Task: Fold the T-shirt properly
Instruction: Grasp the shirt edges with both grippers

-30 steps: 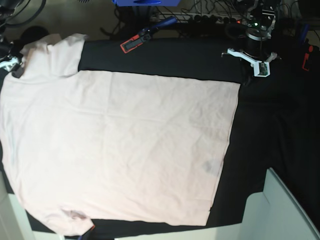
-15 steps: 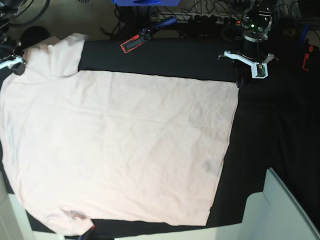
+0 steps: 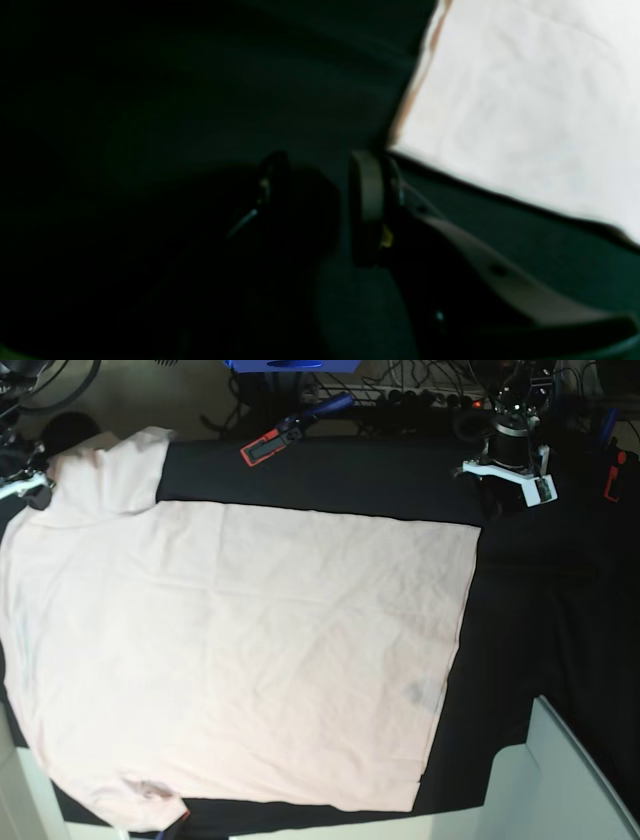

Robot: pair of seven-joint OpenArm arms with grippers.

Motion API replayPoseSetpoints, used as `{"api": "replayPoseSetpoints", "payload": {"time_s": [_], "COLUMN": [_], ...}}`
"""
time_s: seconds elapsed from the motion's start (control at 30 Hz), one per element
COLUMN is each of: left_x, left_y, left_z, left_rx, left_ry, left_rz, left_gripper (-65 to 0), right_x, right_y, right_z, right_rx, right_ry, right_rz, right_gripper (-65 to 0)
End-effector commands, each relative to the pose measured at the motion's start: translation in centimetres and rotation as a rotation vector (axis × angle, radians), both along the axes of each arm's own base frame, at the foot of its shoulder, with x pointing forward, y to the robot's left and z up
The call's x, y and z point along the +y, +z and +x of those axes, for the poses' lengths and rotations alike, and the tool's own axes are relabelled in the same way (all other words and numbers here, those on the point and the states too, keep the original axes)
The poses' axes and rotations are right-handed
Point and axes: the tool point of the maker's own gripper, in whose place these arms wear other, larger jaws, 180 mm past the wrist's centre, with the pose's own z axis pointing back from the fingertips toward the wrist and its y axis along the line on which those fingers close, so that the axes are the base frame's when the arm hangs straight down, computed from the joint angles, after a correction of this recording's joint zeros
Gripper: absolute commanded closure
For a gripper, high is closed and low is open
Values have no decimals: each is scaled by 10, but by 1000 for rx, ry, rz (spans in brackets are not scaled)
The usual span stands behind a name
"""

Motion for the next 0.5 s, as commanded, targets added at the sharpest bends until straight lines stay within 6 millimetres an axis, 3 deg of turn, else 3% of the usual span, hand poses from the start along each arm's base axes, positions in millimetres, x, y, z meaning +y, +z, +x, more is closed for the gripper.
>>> {"api": "replayPoseSetpoints", "payload": {"time_s": [0.0, 0.1, 0.23, 0.47], "left_x": [3, -3, -13, -20], "left_y": [6, -1, -1, -1], "left_z": [11, 20, 22, 21], "left_rx": [-14, 38, 31, 27], "left_ry": [0, -12, -8, -22], "left_rz": [5, -22, -48, -53], "left_gripper": [-205, -208, -286, -289], "right_x": [4, 4, 4, 4], "right_y": [-5, -5, -5, -5], "right_z": [-7, -7, -7, -7], "right_rx": [52, 52, 52, 53], "right_ry": [35, 35, 35, 36], "right_rz": [4, 4, 4, 4], "right_gripper": [-1, -1, -1, -1]}}
